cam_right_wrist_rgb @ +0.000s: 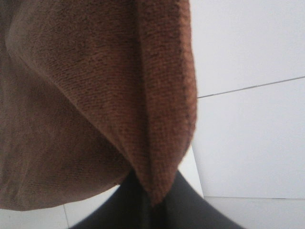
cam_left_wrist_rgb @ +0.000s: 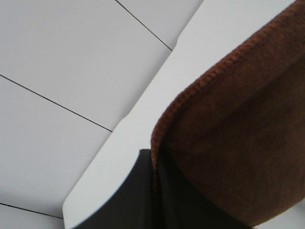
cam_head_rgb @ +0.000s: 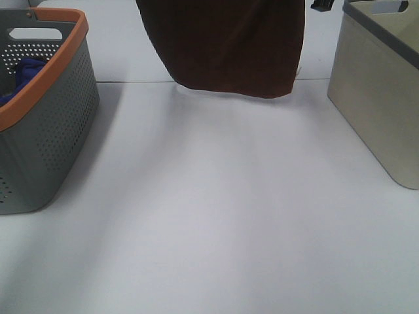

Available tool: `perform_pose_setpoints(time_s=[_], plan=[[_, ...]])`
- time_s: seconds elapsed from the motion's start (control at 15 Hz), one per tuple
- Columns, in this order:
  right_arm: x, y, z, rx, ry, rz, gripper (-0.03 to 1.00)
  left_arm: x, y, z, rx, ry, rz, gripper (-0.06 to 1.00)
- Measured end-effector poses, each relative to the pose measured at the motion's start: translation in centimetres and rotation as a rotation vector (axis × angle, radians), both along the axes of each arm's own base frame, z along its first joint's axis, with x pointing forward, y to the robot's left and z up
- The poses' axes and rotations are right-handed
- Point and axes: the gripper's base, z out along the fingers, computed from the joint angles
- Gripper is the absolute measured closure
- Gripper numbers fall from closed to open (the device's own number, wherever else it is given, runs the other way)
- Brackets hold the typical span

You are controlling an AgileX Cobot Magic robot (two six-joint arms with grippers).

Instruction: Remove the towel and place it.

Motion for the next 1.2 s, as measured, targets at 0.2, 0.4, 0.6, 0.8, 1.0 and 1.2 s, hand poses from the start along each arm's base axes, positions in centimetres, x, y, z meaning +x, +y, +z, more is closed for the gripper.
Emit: perform_pose_setpoints(time_s=[0.2, 0.4, 0.6, 0.8, 1.0, 1.2], plan=[[1.8, -1.8, -4.9, -0.013, 0.138, -0.026, 0.97, 1.2, -1.0, -5.5, 0.073, 0.165, 0.026, 0.94], [0.2, -1.0, -7.7, 0.023, 0.405, 0.086, 0.97, 0.2, -1.5, -8.0, 0.166, 0.364, 0.081, 0.94], [-1.1, -0.4, -8.7, 0.074, 0.595, 0.141, 0.97, -1.0, -1.4, -9.0, 0.191, 0.529, 0.097, 0.94], [-3.6, -0.1, -9.5, 0.121, 0.901, 0.168, 0.97, -3.1, -1.3, -10.6, 0.203, 0.826, -0.008, 0.94], [-4.9, 0.1, -10.0, 0.183, 1.072, 0.134, 0.97, -4.1, -0.5, -11.2, 0.241, 0.973, -0.034, 0.94], [-6.2, 0.0, -11.5, 0.210, 1.176, 0.099, 0.97, -5.2, -0.4, -12.2, 0.308, 1.068, -0.120, 0.94]])
